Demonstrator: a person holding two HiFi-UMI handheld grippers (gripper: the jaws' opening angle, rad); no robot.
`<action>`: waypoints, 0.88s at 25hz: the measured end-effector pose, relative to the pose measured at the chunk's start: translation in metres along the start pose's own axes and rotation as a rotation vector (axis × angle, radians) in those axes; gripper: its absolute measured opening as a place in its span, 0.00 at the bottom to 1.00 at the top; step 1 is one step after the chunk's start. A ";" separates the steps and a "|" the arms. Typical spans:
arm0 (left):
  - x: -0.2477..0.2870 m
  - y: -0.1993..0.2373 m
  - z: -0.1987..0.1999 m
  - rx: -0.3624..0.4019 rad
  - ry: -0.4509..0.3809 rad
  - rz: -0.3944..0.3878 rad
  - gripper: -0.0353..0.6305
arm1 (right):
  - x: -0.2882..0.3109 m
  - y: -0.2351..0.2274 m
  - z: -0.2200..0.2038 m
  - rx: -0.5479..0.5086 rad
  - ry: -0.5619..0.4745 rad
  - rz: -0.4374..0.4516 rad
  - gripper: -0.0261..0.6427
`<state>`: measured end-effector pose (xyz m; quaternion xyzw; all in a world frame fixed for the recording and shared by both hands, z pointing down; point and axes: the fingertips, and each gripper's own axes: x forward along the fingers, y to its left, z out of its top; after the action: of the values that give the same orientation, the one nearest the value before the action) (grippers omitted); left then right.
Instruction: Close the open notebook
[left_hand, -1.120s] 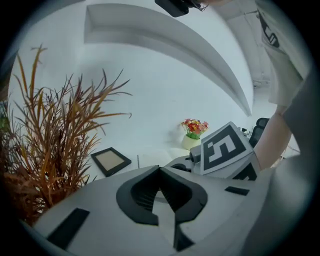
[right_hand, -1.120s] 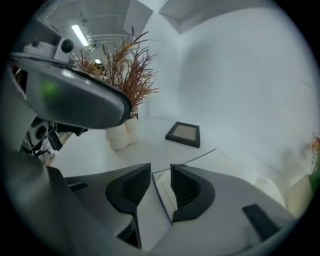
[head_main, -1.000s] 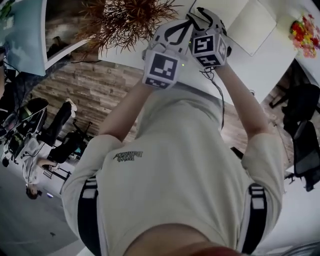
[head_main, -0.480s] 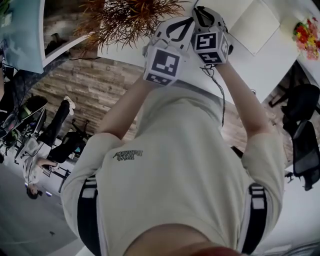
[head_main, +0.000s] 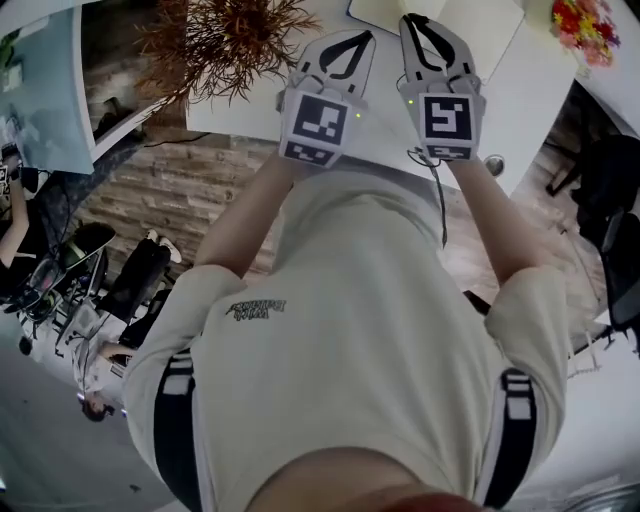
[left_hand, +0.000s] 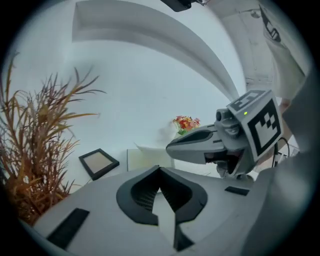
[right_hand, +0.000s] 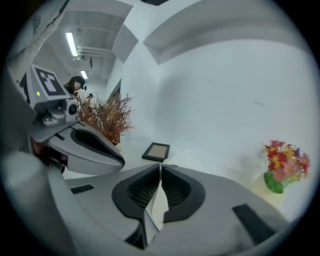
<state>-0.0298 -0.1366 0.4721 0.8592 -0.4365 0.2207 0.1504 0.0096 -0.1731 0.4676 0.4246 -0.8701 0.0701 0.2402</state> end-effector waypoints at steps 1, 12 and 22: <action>0.004 -0.006 0.002 0.010 0.000 -0.015 0.07 | -0.012 -0.008 0.000 0.022 -0.006 -0.026 0.07; 0.053 -0.089 0.002 0.126 0.059 -0.190 0.07 | -0.115 -0.082 -0.112 0.271 0.110 -0.334 0.07; 0.056 -0.122 0.003 0.150 0.048 -0.255 0.07 | -0.124 -0.105 -0.149 0.417 0.142 -0.345 0.05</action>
<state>0.1002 -0.1062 0.4901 0.9109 -0.3025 0.2521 0.1230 0.2094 -0.1034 0.5304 0.6006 -0.7327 0.2355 0.2166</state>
